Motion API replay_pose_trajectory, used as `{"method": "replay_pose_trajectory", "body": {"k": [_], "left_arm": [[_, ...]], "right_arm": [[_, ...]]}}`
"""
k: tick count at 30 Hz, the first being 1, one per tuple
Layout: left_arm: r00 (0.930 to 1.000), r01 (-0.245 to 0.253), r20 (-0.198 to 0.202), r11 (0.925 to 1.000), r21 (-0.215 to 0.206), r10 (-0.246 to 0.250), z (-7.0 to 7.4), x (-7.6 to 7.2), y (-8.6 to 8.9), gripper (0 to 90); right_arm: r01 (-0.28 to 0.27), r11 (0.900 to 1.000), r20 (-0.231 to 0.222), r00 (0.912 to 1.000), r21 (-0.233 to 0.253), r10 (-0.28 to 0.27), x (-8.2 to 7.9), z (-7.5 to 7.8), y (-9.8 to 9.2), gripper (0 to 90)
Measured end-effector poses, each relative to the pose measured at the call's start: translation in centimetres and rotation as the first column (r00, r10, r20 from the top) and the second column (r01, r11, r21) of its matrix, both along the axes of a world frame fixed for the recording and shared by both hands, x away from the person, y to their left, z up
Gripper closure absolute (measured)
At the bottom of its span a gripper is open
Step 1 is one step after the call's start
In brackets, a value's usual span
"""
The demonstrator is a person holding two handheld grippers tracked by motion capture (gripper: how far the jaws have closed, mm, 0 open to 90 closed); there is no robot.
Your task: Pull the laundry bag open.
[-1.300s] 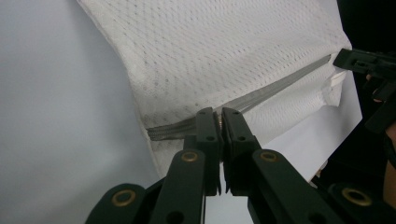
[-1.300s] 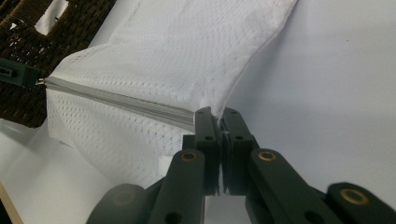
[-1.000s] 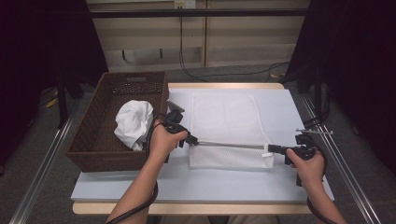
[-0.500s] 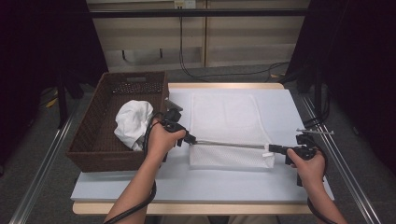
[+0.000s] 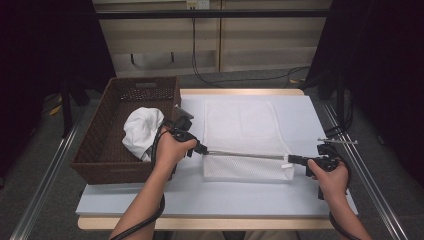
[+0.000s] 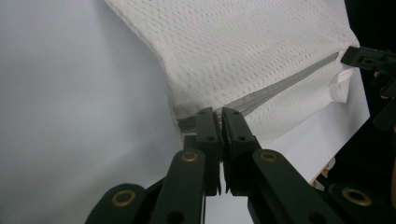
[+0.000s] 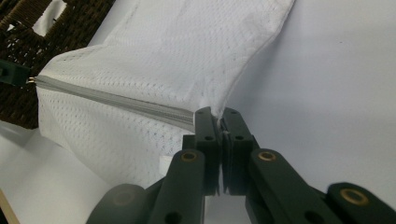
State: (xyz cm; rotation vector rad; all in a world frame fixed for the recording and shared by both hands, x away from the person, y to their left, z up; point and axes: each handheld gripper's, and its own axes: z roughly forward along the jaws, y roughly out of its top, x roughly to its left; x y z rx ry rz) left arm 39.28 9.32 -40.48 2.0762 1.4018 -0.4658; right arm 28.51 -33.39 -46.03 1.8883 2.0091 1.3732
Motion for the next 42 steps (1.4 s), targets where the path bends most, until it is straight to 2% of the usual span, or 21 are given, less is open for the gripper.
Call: {"method": "replay_pose_trajectory", "body": {"k": [3,6,7,9,10,11,13,18,27,29,31,36,38,39,42], "left_arm": [[0.9999,-0.009,0.009,0.9999,0.007,0.009,0.0,-0.1,0.0,86.8],[0.9999,-0.015,-0.002,0.9999,0.001,0.015,0.0,0.0,0.2,86.8],[1.0000,-0.004,-0.005,1.0000,-0.002,0.004,0.0,0.1,0.4,86.8],[0.9997,-0.025,-0.005,0.9997,-0.002,0.025,0.0,0.0,0.5,86.8],[0.9999,-0.014,-0.007,0.9999,-0.003,0.014,0.0,0.1,0.7,86.8],[0.9997,-0.019,-0.013,0.9997,-0.015,0.019,-0.1,0.1,0.7,86.8],[0.9997,-0.025,-0.004,0.9997,0.003,0.025,0.0,0.1,0.8,86.9],[0.9997,-0.022,-0.014,0.9997,-0.006,0.022,0.1,0.1,1.0,86.8],[0.9995,-0.022,-0.020,0.9997,-0.002,0.022,0.0,0.2,1.1,86.9],[0.9994,-0.033,-0.013,0.9994,0.011,0.033,0.0,0.1,1.0,86.9],[0.9991,-0.034,-0.028,0.9994,-0.012,0.033,0.0,0.1,1.2,86.9],[0.9991,-0.039,-0.015,0.9993,-0.001,0.039,0.2,0.1,1.3,86.9],[0.9991,-0.034,-0.026,0.9994,-0.011,0.034,0.3,0.1,1.5,86.9],[0.9989,-0.038,-0.028,0.9992,-0.011,0.037,0.3,0.1,1.5,86.9],[0.9988,-0.042,-0.027,0.9991,-0.006,0.042,0.2,0.0,1.4,86.9]], "right_arm": [[-0.002,1.000,0.001,1.0000,0.006,0.002,0.0,0.1,0.0,86.6],[-0.004,1.000,0.002,1.0000,0.006,0.004,0.0,0.1,0.1,86.6],[-0.002,1.000,0.002,1.0000,0.002,0.002,0.0,0.1,0.1,86.6],[-0.001,1.000,0.000,1.0000,0.005,0.001,0.0,0.1,0.0,86.6],[-0.002,1.000,-0.001,1.0000,0.012,0.002,0.0,0.0,0.0,86.6],[-0.002,1.000,-0.001,1.0000,0.013,0.002,0.0,0.1,0.0,86.6],[-0.004,1.000,0.004,1.0000,0.005,0.004,0.0,0.1,0.0,86.6],[-0.003,1.000,0.000,1.0000,0.008,0.003,0.0,0.0,0.1,86.6],[-0.006,1.000,-0.003,1.0000,0.012,0.006,0.0,0.0,0.1,86.6],[-0.007,1.000,-0.004,1.0000,0.005,0.007,0.1,-0.1,0.1,86.6],[-0.006,1.000,-0.005,1.0000,0.005,0.006,0.1,-0.1,0.0,86.6],[-0.010,1.000,-0.008,0.9999,0.007,0.010,0.1,-0.2,0.1,86.7],[-0.010,1.000,-0.020,0.9998,0.023,0.010,0.1,-0.3,0.1,86.7],[-0.008,1.000,-0.020,0.9998,0.010,0.008,0.1,-0.3,0.0,86.6],[-0.007,1.000,-0.016,0.9998,0.013,0.007,0.1,-0.3,-0.1,86.7]]}}
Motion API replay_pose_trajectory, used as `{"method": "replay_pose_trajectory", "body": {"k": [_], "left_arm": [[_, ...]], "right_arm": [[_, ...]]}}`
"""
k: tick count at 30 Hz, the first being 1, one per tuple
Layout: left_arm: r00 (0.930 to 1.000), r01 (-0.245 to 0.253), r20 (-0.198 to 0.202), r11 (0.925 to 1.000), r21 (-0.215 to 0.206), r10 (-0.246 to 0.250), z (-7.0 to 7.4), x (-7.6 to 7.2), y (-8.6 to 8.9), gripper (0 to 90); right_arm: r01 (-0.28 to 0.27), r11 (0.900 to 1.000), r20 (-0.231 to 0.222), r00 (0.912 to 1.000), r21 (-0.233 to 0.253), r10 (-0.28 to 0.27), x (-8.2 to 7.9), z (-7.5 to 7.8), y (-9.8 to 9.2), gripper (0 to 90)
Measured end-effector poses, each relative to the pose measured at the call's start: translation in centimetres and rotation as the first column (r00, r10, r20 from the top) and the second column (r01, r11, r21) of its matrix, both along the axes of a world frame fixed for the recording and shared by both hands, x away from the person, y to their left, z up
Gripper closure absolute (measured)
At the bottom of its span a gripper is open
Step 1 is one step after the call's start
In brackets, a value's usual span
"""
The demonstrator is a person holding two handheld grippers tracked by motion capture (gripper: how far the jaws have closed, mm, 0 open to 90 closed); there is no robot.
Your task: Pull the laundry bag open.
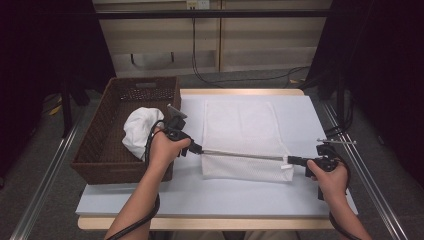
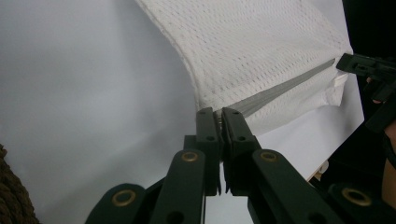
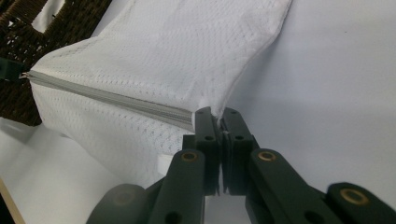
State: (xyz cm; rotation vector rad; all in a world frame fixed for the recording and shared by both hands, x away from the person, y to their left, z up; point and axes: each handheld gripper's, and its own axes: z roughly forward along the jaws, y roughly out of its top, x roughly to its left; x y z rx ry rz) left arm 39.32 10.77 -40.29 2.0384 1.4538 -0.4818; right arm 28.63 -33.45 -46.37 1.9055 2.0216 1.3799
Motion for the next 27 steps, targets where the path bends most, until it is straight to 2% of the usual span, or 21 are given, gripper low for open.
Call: {"method": "replay_pose_trajectory", "body": {"k": [1,5,6,9,10,13,15,20,22,27], "left_arm": [[0.9999,-0.007,0.013,0.9999,0.015,0.007,0.0,0.0,0.0,86.8],[0.9998,0.013,0.014,0.9999,0.010,-0.013,-0.1,0.0,0.1,86.9],[0.9999,0.004,0.012,1.0000,0.008,-0.004,-0.1,-0.1,-0.1,86.8],[0.9993,0.026,0.026,0.9992,0.030,-0.027,-0.1,-0.2,-0.3,86.8],[0.9989,0.038,0.026,0.9981,0.048,-0.040,0.0,-0.2,-0.3,86.7],[0.9994,0.025,0.021,0.9988,0.043,-0.026,-0.2,-0.3,-0.5,86.6],[0.9989,0.038,0.026,0.9977,0.057,-0.039,-0.3,-0.4,-0.5,86.4],[0.9987,0.043,0.024,0.9973,0.060,-0.044,-0.4,-0.4,-0.6,85.1],[0.9981,0.056,0.022,0.9950,0.083,-0.058,-0.3,-0.4,-0.6,84.6],[0.9978,0.063,0.018,0.9959,0.065,-0.064,-0.2,-0.6,-1.2,82.8]], "right_arm": [[-0.002,1.000,0.000,1.0000,0.000,0.002,0.0,0.1,0.1,86.7],[-0.005,1.000,0.001,1.0000,-0.003,0.005,0.0,0.1,0.1,86.7],[-0.005,1.000,0.006,1.0000,-0.003,0.005,0.0,0.1,0.0,86.6],[-0.005,1.000,0.007,1.0000,-0.008,0.006,-0.1,0.2,0.0,86.6],[-0.015,1.000,0.011,0.9998,-0.012,0.015,0.0,0.3,0.0,86.6],[-0.022,1.000,0.003,0.9998,-0.013,0.022,-0.1,0.4,0.2,86.4],[-0.027,0.999,0.011,0.9996,-0.023,0.027,-0.1,0.3,0.3,86.2],[-0.037,0.999,0.008,0.9993,-0.032,0.037,-0.1,0.5,0.6,85.8],[-0.039,0.999,0.005,0.9992,-0.037,0.039,-0.1,0.5,0.7,85.7],[-0.048,0.998,0.007,0.9988,-0.042,0.048,-0.1,0.5,0.9,85.3]]}}
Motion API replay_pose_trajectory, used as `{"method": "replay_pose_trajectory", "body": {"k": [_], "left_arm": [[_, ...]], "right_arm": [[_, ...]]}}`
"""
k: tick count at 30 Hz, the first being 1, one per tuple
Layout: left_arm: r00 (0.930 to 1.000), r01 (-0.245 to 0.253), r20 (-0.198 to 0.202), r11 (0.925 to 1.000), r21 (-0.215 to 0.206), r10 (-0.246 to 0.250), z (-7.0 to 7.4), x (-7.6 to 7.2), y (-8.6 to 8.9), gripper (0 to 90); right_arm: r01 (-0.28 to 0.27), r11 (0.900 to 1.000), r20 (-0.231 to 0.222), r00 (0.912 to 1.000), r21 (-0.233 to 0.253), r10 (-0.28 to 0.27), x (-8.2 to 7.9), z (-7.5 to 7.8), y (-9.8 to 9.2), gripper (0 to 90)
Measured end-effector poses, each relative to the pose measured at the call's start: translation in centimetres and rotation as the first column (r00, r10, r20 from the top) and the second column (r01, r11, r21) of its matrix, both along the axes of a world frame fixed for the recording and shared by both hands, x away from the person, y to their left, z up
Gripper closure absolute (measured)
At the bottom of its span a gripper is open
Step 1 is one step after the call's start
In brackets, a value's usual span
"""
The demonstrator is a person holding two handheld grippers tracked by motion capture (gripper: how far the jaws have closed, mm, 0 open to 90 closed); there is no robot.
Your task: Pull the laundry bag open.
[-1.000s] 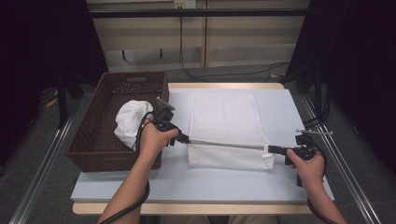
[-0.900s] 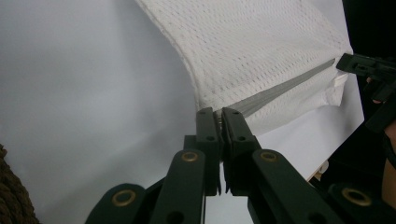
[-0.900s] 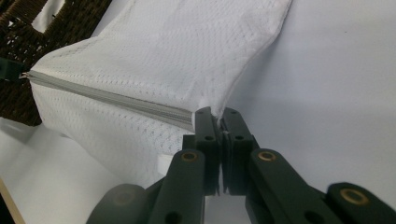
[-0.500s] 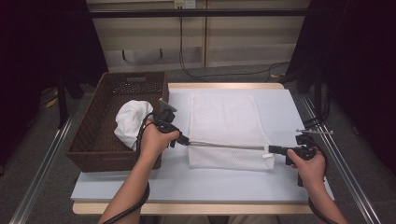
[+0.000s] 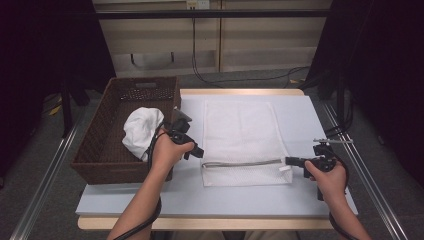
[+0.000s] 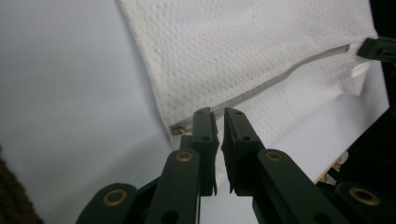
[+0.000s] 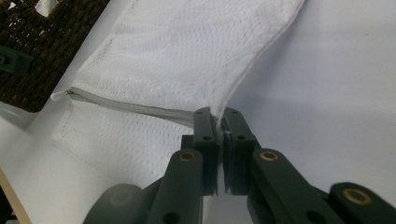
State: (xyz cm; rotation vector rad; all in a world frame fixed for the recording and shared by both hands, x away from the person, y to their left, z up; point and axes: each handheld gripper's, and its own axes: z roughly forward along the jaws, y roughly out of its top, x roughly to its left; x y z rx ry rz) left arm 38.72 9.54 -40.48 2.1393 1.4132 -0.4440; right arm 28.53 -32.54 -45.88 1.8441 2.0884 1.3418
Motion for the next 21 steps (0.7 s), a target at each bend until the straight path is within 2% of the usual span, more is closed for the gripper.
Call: {"method": "replay_pose_trajectory", "body": {"k": [1,4,5,7,9,11,12,14,16,17,20,21], "left_arm": [[0.9999,0.002,0.011,0.9999,0.011,-0.002,0.0,0.0,-0.1,82.3],[1.0000,0.004,0.009,1.0000,0.001,-0.004,0.0,0.0,-0.4,78.5],[0.9998,0.011,0.019,0.9999,0.005,-0.011,-0.1,0.0,-0.4,76.9],[0.9997,0.008,0.022,1.0000,0.000,-0.008,-0.1,-0.1,-0.6,73.3],[0.9992,0.013,0.038,0.9999,0.005,-0.013,-0.1,-0.3,-0.7,70.8],[0.9989,0.014,0.044,0.9999,-0.006,-0.014,-0.1,-0.5,-1.0,66.2],[0.9988,0.016,0.046,0.9997,-0.017,-0.016,-0.1,-0.5,-1.0,63.2],[0.9973,0.029,0.068,0.9995,-0.015,-0.028,0.0,-0.7,-1.2,59.3],[0.9945,0.037,0.099,0.9992,-0.015,-0.035,0.0,-1.0,-1.3,53.9],[0.9947,0.030,0.099,0.9991,-0.029,-0.027,0.0,-1.2,-1.5,51.4],[0.9897,0.048,0.135,0.9987,-0.018,-0.046,-0.1,-1.6,-1.7,45.1],[0.9903,0.049,0.131,0.9985,-0.025,-0.045,-0.1,-1.8,-1.9,44.0]], "right_arm": [[0.000,1.000,-0.005,1.0000,-0.002,0.000,0.0,0.0,0.0,85.1],[0.004,1.000,0.014,0.9999,-0.004,-0.004,0.0,0.1,-0.1,81.5],[0.012,1.000,0.014,0.9998,-0.007,-0.012,-0.1,0.2,-0.1,79.5],[0.021,1.000,0.025,0.9995,-0.011,-0.021,-0.1,0.3,-0.2,70.4],[0.026,0.999,0.036,0.9990,-0.025,-0.026,-0.1,0.5,-0.2,66.9],[0.020,0.998,0.077,0.9969,-0.065,-0.015,-0.1,0.8,0.0,58.6],[-0.002,0.996,0.100,0.9949,-0.087,0.010,-0.1,1.0,0.3,55.5],[-0.029,0.993,0.143,0.9887,-0.115,0.045,-0.1,1.2,0.9,49.2],[-0.076,0.984,0.172,0.9797,-0.159,0.103,0.0,1.5,1.8,45.8],[-0.092,0.980,0.176,0.9767,-0.174,0.123,-0.1,1.6,2.2,45.4],[-0.152,0.966,0.187,0.9634,-0.210,0.192,0.0,1.8,3.5,41.7],[-0.167,0.962,0.196,0.9578,-0.215,0.210,0.0,1.8,3.9,41.0]]}}
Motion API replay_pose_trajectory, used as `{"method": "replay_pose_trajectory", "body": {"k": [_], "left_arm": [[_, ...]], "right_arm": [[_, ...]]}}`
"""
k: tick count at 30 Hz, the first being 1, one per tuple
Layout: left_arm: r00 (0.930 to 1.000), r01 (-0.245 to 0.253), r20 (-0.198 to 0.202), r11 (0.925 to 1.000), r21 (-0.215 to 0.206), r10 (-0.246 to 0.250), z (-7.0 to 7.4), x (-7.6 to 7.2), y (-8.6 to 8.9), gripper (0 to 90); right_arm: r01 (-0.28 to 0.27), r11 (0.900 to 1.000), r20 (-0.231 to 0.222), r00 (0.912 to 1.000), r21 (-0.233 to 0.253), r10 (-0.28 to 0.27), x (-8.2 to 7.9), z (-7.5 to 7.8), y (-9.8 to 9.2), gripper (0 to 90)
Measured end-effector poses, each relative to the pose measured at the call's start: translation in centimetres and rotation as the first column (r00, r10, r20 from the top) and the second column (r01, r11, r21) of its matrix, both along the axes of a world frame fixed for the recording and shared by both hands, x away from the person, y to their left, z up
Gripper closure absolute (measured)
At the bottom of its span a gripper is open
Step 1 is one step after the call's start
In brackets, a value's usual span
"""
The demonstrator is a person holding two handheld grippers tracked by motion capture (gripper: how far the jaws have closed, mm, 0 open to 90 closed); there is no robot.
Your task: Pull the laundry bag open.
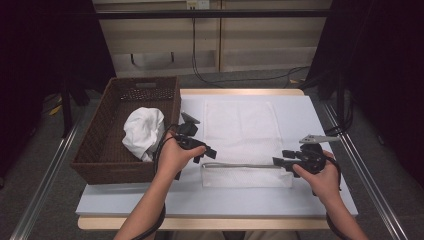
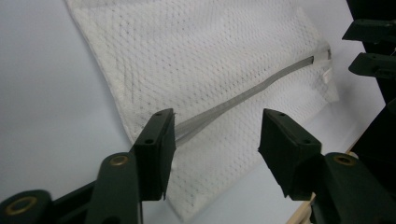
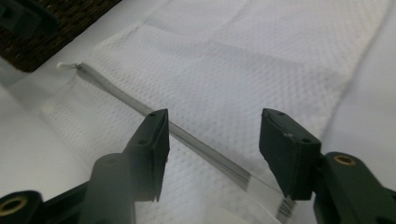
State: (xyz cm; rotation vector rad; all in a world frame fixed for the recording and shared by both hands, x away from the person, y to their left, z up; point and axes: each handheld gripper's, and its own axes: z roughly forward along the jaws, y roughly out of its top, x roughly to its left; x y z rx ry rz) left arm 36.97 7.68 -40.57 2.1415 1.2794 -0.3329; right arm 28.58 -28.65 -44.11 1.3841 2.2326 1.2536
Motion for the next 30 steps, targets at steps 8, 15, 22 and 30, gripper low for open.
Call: {"method": "replay_pose_trajectory", "body": {"k": [8,15,22,30], "left_arm": [[0.9994,0.013,0.031,0.9999,-0.006,-0.013,-0.5,-0.9,-0.3,35.3],[0.9979,0.028,0.058,0.9995,-0.013,-0.027,-1.2,-1.7,-0.1,28.0],[0.9975,0.033,0.063,0.9987,-0.038,-0.031,-1.9,-2.8,-0.1,23.7],[0.9957,0.021,0.091,0.9992,-0.035,-0.018,-2.7,-3.4,0.0,19.0]], "right_arm": [[-0.080,0.997,-0.007,0.9968,-0.024,0.080,0.4,-0.2,2.0,38.5],[-0.124,0.992,-0.017,0.9922,-0.029,0.124,0.9,-0.7,3.1,37.6],[-0.190,0.979,-0.032,0.9817,-0.073,0.188,1.7,-0.9,4.3,40.0],[-0.196,0.977,-0.016,0.9807,-0.088,0.195,2.0,-0.6,4.9,39.4]]}}
